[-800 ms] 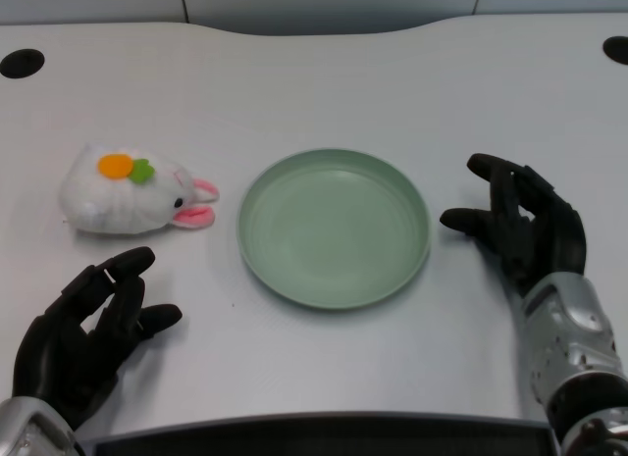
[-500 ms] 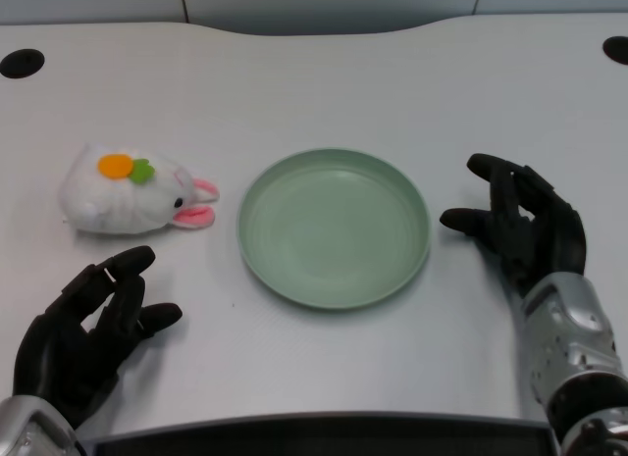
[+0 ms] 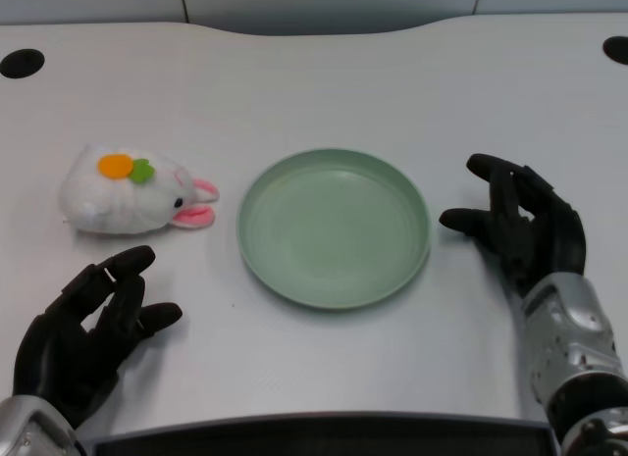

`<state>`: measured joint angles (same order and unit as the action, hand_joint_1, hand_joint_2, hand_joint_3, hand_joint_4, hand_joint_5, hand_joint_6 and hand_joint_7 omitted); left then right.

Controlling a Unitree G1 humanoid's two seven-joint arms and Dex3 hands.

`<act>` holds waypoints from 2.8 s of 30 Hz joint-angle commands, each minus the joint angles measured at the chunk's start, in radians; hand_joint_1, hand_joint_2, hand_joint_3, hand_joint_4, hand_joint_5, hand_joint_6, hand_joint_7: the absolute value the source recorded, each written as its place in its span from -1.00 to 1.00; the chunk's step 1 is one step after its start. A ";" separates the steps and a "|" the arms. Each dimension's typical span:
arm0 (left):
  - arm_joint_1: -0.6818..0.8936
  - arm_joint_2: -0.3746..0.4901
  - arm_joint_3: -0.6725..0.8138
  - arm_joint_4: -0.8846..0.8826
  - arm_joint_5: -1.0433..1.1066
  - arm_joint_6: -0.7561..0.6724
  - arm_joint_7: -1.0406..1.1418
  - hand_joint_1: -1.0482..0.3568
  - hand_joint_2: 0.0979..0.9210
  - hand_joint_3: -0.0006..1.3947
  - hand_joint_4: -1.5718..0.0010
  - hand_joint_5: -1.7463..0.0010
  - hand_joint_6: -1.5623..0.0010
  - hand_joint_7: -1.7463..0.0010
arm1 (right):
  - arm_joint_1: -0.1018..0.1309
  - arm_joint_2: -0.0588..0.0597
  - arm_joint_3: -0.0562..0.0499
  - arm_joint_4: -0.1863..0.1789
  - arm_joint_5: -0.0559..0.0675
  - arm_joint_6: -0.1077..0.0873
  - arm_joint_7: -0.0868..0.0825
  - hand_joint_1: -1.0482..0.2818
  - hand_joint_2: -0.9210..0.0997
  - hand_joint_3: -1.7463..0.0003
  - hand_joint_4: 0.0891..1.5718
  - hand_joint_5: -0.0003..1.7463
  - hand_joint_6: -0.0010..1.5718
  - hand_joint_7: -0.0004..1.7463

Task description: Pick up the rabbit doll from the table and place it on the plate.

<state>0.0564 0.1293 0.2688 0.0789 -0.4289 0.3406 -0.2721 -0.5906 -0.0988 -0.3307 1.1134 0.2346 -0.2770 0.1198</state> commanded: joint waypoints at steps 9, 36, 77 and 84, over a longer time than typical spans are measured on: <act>0.014 0.028 -0.033 -0.051 0.063 -0.134 -0.045 -0.19 1.00 -0.47 0.66 -0.58 0.51 0.14 | 0.002 0.007 -0.004 -0.012 0.010 0.004 0.000 0.01 -1.00 0.54 -0.19 0.34 -0.19 -0.10; -0.414 0.471 -0.339 0.038 0.819 -0.400 -0.061 -0.41 1.00 -0.95 0.89 -0.10 0.59 0.80 | 0.007 0.016 0.002 -0.015 0.004 0.000 -0.011 0.00 -1.00 0.55 -0.18 0.33 -0.20 -0.10; -1.043 0.444 -0.866 0.943 1.356 -0.430 -0.151 -0.99 0.86 -1.00 1.00 1.00 0.94 0.97 | 0.021 0.025 0.005 -0.043 0.006 0.010 -0.022 -0.01 -1.00 0.54 -0.22 0.36 -0.19 -0.10; -1.027 0.414 -0.926 1.062 1.391 -0.485 0.111 -0.96 0.87 -0.99 1.00 1.00 1.00 1.00 | 0.021 0.025 0.005 -0.048 0.007 0.017 -0.026 0.00 -1.00 0.54 -0.19 0.37 -0.18 -0.09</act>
<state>-0.9695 0.5523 -0.6448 1.1195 0.9550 -0.1327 -0.2047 -0.5756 -0.0811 -0.3264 1.0733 0.2391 -0.2660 0.1006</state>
